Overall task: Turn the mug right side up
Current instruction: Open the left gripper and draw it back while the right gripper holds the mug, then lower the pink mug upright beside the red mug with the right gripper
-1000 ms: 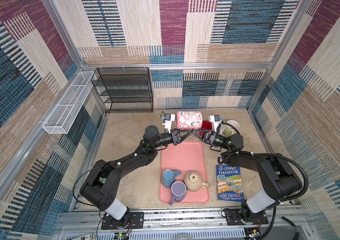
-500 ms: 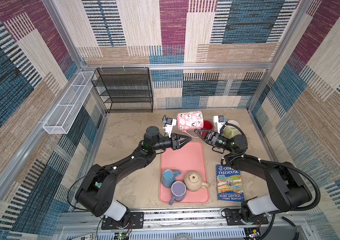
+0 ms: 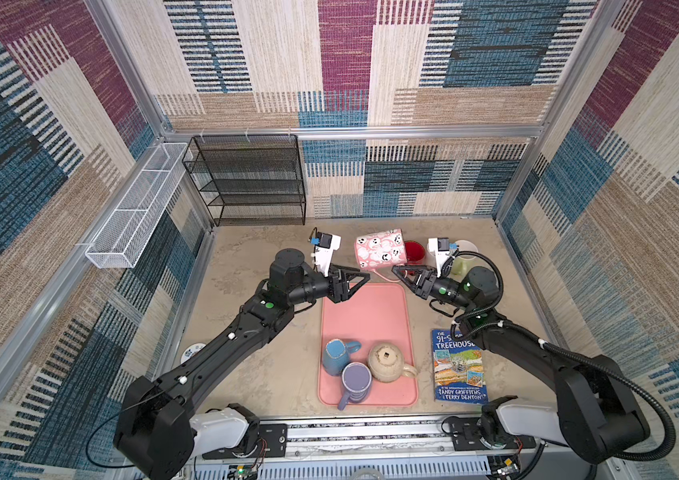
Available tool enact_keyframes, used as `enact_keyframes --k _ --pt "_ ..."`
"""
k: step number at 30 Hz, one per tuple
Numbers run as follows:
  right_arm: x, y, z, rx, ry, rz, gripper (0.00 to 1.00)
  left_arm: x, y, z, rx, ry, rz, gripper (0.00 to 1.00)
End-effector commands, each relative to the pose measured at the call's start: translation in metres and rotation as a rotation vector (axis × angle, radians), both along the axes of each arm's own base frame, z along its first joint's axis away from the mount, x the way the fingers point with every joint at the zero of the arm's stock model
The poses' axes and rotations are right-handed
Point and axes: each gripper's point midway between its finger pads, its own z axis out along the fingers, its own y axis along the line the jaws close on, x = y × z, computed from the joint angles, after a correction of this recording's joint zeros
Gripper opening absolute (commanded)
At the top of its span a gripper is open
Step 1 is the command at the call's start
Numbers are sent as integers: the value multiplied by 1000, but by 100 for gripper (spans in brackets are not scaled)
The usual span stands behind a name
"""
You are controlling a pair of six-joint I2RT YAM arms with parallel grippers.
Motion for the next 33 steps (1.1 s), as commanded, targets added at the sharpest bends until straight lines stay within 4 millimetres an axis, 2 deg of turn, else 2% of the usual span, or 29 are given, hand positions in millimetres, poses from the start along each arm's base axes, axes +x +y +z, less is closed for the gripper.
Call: enact_keyframes --k 1,8,16,24,29,33 --pt "5 -6 -2 -65 -78 -69 0 -3 14 -10 109 -16 47 54" --pt "9 -9 -42 -190 -31 -124 0 -9 33 -18 239 7 97 54" --pt "34 -6 -69 -398 40 -220 0 -9 66 -40 450 59 207 55" --pt "65 1 -92 -576 119 -308 0 -21 94 -47 549 41 273 56" --pt "86 2 -99 -645 156 -358 0 -22 115 -47 583 14 362 60" --pt "103 0 -104 -721 181 -413 0 -24 123 -41 590 -21 394 67"
